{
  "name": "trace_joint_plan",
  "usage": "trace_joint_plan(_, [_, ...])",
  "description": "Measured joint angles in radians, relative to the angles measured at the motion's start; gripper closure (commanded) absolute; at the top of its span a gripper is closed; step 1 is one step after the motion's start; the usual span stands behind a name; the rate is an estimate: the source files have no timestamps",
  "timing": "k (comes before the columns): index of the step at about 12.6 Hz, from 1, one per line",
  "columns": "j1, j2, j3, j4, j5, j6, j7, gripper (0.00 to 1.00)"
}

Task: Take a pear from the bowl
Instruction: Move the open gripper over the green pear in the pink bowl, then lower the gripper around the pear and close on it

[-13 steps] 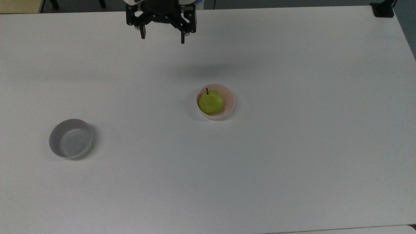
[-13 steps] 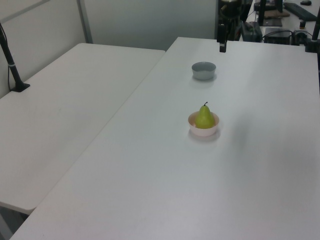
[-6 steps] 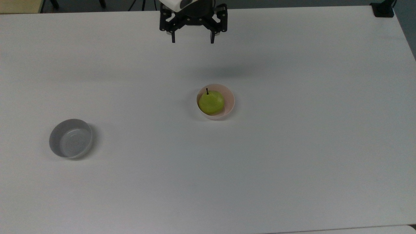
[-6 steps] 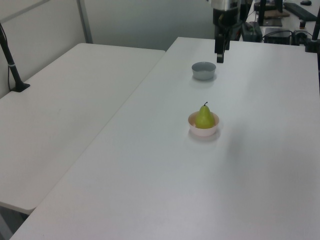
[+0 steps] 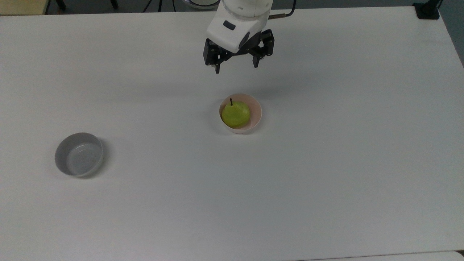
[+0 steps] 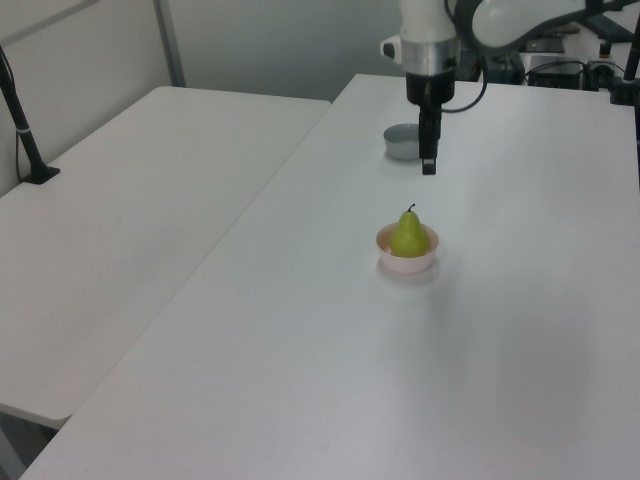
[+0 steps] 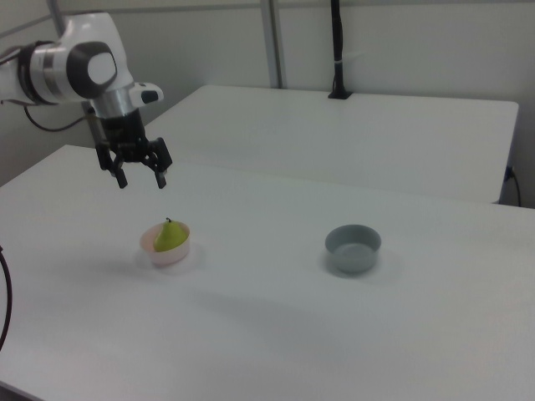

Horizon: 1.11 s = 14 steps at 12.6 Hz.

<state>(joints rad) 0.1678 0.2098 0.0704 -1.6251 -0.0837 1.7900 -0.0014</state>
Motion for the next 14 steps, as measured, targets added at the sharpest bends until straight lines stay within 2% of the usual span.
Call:
trace_joint_plan(5, [0.001,0.090,0.000,-0.035,-0.026,0.103,-0.079,0.00])
trace_joint_plan(12, [0.003,0.167,0.000,-0.051,-0.034,0.192,-0.095,0.00])
trace_joint_plan(14, [0.003,0.184,0.000,-0.060,-0.034,0.198,-0.095,0.04])
